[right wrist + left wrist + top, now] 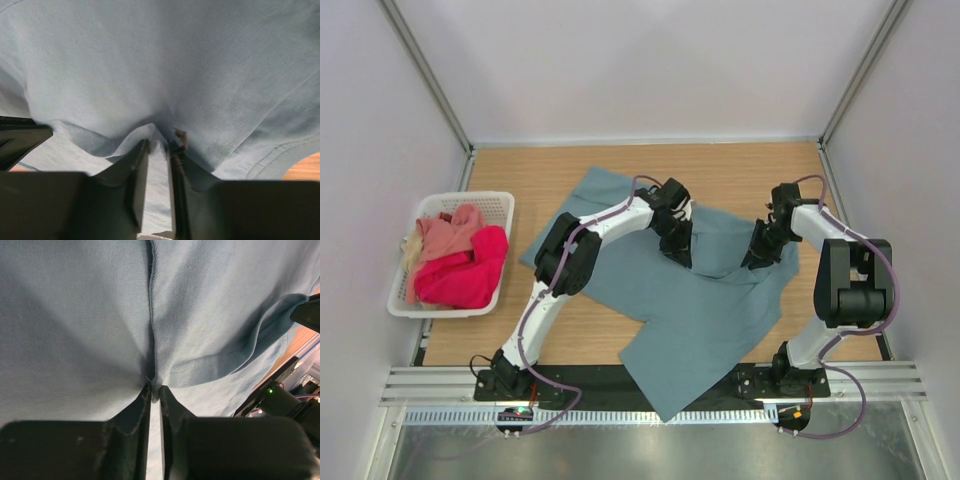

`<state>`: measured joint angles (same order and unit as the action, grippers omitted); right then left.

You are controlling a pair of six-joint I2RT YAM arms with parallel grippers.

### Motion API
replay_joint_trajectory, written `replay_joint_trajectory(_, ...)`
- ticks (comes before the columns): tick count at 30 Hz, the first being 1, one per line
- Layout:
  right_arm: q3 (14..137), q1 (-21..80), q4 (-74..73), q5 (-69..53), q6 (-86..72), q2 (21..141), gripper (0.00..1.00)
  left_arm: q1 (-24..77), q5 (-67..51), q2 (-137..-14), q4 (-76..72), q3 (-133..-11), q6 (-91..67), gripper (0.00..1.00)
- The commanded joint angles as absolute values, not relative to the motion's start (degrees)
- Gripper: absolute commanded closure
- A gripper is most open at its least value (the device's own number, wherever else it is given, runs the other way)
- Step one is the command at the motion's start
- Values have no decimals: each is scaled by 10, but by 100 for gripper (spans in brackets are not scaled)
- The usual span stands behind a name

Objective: Fold and stack the t-shirts
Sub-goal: Fold the tshirt

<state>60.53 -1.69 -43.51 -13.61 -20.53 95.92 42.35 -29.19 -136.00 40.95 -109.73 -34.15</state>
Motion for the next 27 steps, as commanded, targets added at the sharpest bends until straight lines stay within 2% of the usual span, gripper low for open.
replay_joint_trajectory(1, 621, -10, -427, -132, -198, 959, 74, 425, -315, -1354, 418, -1123, -343, 90)
replay_joint_trajectory(5, 618, -7, -431, -129, -198, 951, 97, 425, -316, -1348, 422, -1125, -343, 98)
replay_joint_trajectory(6, 619, -6, -435, -127, -199, 947, 99, 425, -318, -1347, 424, -1127, -344, 99)
replay_joint_trajectory(14, 635, -1, -530, -112, -221, 884, 99, 425, -316, -1326, 457, -1135, -341, 100)
replay_joint_trajectory(27, 584, 39, -593, -113, -262, 783, 99, 425, -291, -1293, 502, -1131, -324, 100)
